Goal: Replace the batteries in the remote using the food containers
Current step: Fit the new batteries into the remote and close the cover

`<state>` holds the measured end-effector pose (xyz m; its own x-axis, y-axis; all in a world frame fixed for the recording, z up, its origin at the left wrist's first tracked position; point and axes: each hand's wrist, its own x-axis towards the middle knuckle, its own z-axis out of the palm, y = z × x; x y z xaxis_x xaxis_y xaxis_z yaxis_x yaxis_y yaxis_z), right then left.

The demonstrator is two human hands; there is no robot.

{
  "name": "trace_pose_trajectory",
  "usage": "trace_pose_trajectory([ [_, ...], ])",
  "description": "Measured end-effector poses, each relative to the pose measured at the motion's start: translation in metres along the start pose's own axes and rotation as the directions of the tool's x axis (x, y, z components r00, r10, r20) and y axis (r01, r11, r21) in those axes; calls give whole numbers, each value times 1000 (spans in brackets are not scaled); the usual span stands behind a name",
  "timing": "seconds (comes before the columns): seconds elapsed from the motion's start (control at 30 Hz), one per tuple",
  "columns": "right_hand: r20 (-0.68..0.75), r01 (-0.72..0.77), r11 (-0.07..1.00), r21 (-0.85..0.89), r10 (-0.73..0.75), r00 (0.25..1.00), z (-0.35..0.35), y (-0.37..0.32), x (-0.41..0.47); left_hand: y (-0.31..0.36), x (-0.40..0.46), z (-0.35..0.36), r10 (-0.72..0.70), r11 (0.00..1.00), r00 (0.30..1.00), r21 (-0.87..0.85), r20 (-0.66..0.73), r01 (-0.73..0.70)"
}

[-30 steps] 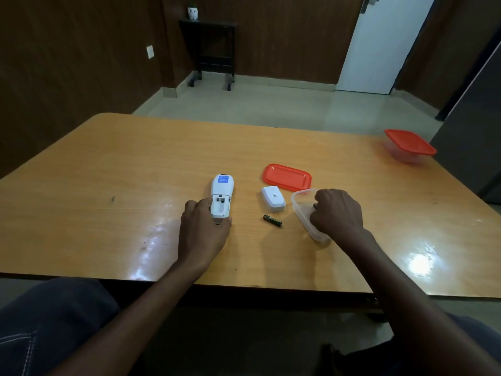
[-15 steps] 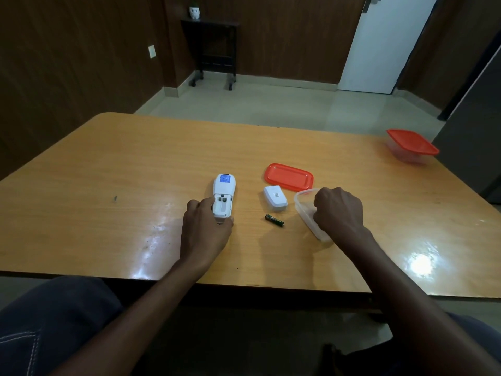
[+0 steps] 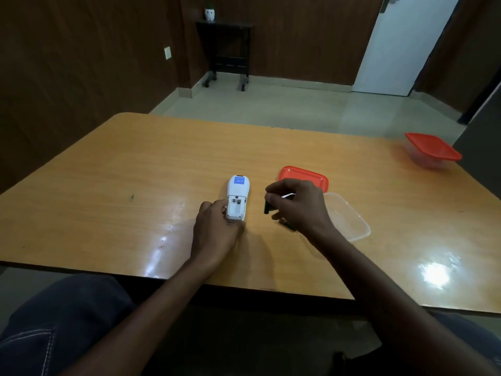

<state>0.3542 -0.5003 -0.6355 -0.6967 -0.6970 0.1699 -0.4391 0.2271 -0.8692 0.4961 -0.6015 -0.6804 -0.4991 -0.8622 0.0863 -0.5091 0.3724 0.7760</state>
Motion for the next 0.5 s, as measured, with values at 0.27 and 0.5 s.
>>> trace_pose_trajectory([
  [0.27,132,-176,970,169,155,979,40,-6,16,-3,8,-6,-7,998,1000,-63,22,9],
  [0.5,235,-136,989,-54,145,961,49,-1,24,-3,10,-5,5,998,999,-63,32,-3],
])
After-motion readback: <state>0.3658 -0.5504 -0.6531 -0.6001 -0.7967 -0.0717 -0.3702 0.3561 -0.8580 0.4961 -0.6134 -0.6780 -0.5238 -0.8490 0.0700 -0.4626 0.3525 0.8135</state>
